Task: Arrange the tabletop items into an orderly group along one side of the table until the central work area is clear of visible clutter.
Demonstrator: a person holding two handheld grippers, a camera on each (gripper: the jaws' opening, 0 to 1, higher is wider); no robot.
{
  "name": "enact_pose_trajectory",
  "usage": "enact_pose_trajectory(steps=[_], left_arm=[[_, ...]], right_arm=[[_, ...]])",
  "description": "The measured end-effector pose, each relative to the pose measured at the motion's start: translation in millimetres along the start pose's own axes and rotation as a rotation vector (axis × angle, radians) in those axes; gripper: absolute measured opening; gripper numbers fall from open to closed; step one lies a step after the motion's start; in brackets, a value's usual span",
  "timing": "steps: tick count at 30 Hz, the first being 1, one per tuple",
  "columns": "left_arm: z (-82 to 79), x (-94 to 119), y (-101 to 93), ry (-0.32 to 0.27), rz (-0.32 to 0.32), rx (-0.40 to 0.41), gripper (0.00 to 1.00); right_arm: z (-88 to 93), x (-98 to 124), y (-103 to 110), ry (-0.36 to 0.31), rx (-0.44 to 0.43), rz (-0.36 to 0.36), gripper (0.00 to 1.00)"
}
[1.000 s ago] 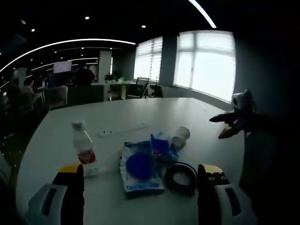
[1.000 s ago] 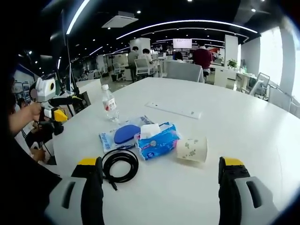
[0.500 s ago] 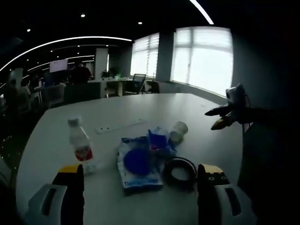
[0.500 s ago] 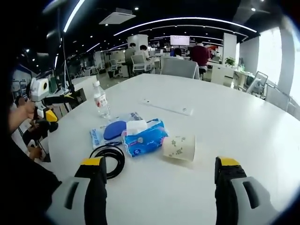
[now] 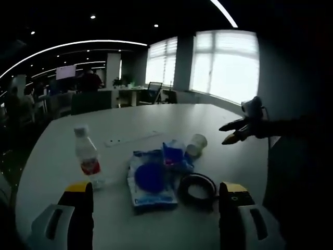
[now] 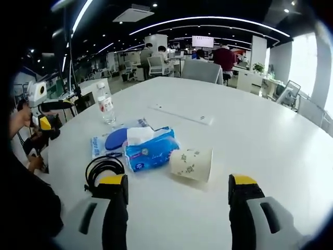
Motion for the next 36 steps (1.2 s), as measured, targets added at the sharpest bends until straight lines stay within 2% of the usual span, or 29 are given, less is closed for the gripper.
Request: enact_pose_trajectory(steps=[5,13,20,24,30,36], left_arm=[[0.8,0,2.3,-0.012,-0.001,-0.005,0.99],[-0.4,3,0.9,-0.019,-0.004,0.006,0.97],[-2.1,11,4.1,-0.017,-0.029,-0.002,0.96],[-2.8,15,4.2,-0.013,-0.032,-0.012,0.94],[-10.0,16,5.1,-0.037,-0.032,-0.027,0.94],[-6.6,13,7.1,-0.030,-0.026,-0.021,0.93]], right_arm=[[-3.9,-10,-8,-0.016,-0.001,0.007,0.67],[7.7,-31,-19,-0.005,-0.035,-0.015,0.64],[10.1,-36,-23,-0.013,-0.067,-0.023,0.66],[11.3,-40,-25,-0.012,-0.086,-0.028,0.62],[11.1,-42,-26,-0.018,-0.082,-0.012,0.57],[12.0,-46,-31,-0.018,-0.097,-0.006,0.54]])
Point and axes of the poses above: the point that each gripper's makers call its tool centre point, and the gripper's own axes: x roughly backward along the fingers, y roughly to its left, z roughly out of its underside, the point moved 4 cm from there along x, roughly backward along the fingers, and after that the axes turned 4 degrees about -y, right-handed, at the moved point
